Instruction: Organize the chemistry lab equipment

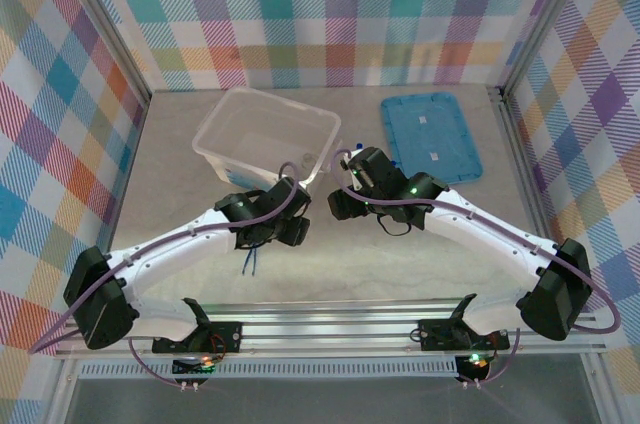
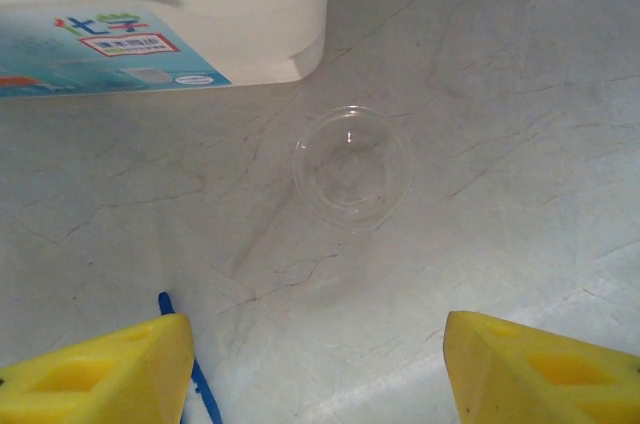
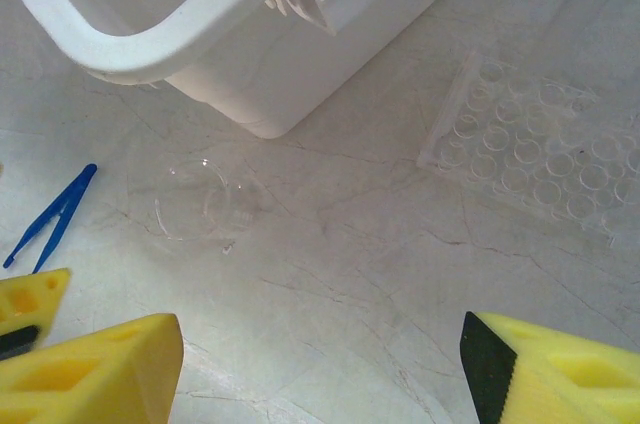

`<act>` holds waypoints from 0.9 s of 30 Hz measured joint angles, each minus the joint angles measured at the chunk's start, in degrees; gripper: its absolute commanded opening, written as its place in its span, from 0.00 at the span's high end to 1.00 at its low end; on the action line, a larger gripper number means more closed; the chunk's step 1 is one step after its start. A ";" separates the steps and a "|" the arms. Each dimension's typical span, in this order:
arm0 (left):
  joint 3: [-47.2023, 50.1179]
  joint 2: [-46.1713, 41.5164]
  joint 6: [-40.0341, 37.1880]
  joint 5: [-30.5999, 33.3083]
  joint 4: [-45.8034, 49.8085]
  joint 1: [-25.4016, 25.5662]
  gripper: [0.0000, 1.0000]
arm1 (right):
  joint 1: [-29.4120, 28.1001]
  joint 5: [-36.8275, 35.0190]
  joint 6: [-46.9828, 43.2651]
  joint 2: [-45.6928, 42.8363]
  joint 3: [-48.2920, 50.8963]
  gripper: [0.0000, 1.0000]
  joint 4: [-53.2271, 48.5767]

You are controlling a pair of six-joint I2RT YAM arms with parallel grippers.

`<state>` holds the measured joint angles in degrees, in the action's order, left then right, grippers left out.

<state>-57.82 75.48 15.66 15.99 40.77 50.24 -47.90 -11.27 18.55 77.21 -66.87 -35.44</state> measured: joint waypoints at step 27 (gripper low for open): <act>9.05 8.50 5.20 1.62 -20.26 0.00 0.32 | 0.00 0.04 -0.20 -0.17 0.57 0.19 -0.83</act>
<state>-48.77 83.99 20.86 17.61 20.51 50.24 -47.90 -11.22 18.35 77.03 -66.30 -36.27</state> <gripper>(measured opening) 0.682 0.807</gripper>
